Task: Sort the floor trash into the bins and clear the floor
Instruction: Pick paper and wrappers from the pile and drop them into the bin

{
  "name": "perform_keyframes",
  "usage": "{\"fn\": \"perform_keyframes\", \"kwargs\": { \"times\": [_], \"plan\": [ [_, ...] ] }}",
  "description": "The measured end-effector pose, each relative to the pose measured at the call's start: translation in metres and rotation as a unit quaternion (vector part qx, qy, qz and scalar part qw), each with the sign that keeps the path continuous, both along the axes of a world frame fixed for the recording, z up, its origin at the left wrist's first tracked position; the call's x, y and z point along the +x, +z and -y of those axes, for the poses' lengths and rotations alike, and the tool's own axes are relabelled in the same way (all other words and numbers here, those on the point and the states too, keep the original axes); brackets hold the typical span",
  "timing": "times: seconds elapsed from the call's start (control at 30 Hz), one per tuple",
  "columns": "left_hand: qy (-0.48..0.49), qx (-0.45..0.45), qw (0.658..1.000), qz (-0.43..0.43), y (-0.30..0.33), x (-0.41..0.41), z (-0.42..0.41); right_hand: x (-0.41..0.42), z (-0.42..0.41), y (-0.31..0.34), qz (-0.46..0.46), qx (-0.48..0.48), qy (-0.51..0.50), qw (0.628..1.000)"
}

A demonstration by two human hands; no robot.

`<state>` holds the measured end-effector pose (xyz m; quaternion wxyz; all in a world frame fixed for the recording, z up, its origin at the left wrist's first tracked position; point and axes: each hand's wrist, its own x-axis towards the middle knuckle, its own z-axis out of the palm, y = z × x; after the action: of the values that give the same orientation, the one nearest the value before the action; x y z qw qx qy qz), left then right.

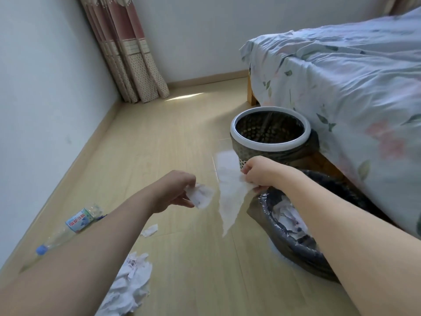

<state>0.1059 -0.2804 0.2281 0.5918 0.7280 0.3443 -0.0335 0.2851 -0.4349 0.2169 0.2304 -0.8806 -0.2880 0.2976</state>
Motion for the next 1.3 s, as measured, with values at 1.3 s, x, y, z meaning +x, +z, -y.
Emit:
{"fn": "perform_keyframes", "kwargs": {
  "times": [1.3],
  "plan": [
    [0.078,0.299,0.905,-0.294,-0.159,-0.231,-0.191,-0.185,-0.268,-0.236,0.095,-0.022,0.276,0.956]
  ]
}}
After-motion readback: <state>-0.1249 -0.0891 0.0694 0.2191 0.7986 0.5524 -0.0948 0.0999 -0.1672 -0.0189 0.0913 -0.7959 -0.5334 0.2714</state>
